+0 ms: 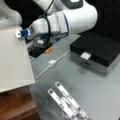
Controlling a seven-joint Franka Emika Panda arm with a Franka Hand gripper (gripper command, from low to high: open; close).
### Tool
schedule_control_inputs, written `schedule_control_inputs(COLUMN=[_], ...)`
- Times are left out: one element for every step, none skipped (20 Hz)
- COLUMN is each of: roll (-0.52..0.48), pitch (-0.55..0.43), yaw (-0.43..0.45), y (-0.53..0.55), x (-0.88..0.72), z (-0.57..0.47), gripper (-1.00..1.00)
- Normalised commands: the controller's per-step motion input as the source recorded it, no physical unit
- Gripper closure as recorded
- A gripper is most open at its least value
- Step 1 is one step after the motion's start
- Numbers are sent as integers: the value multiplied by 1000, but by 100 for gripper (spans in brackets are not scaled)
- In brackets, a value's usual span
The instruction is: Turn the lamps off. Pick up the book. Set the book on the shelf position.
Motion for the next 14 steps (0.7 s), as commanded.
schedule_control_inputs(roll=[-62, -61, -62, -66, -74, -79, -85, -88, -91, -88, -80, -81, -62, -51], pitch=[-17, -23, -25, -31, -35, -37, -44, -51, -52, -69, -84, -87, -110, -125], yaw=[376, 379, 372, 376, 374, 367, 360, 351, 342, 327, 314, 304, 287, 272], y=[-287, -271, -243, -220, -200, -177, -144, -141, -128, -121, -120, -119, -120, -125], x=[-411, -409, -397, -385, -370, -353, -324, -323, -305, -292, -280, -266, -251, -239], z=[103, 87, 84, 77, 70, 72, 70, 63, 61, 52, 46, 42, 33, 25], gripper=[100, 100, 100, 100, 100, 100, 100, 100, 100, 100, 100, 100, 100, 100])
